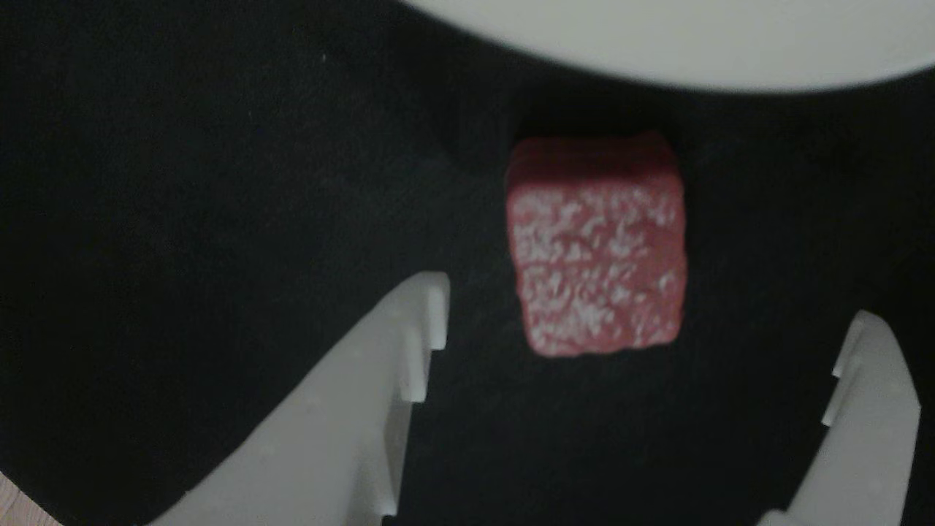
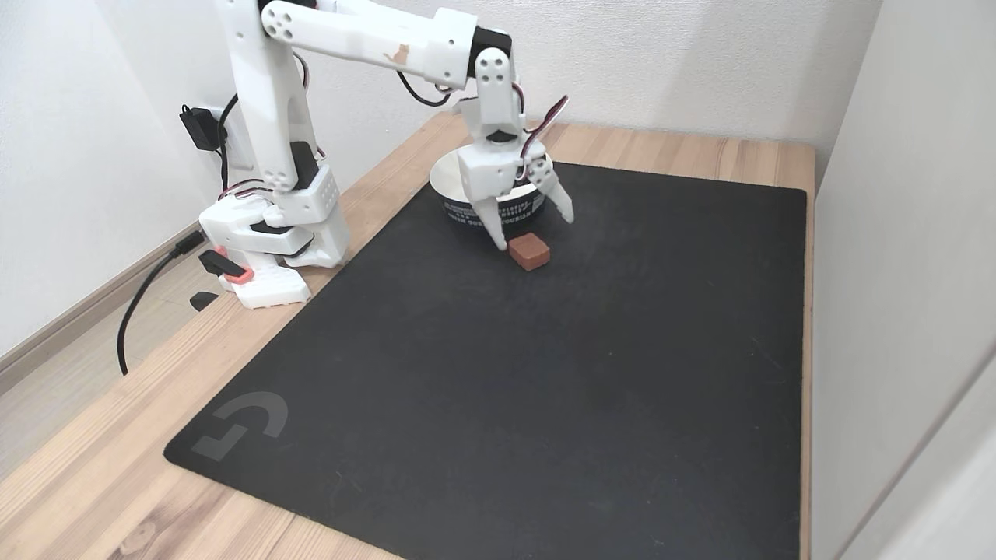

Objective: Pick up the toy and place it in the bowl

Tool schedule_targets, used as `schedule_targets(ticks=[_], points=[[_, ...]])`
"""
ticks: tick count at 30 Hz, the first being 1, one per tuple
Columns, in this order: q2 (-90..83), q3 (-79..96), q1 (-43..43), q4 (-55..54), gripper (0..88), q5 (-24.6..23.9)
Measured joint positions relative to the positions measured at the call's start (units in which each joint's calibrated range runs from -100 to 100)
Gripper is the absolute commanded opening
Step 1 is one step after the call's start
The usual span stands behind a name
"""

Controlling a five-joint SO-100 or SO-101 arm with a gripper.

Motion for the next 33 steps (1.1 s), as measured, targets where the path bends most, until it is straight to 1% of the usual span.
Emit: schedule_targets(ticks=[8,16,33], points=[[0.2,0.0,0.1,0.0,36.8,0.0],[5.2,0.0,0.5,-1.0,36.8,0.0],[6.9,0.0,0.7,-2.8,36.8,0.0]])
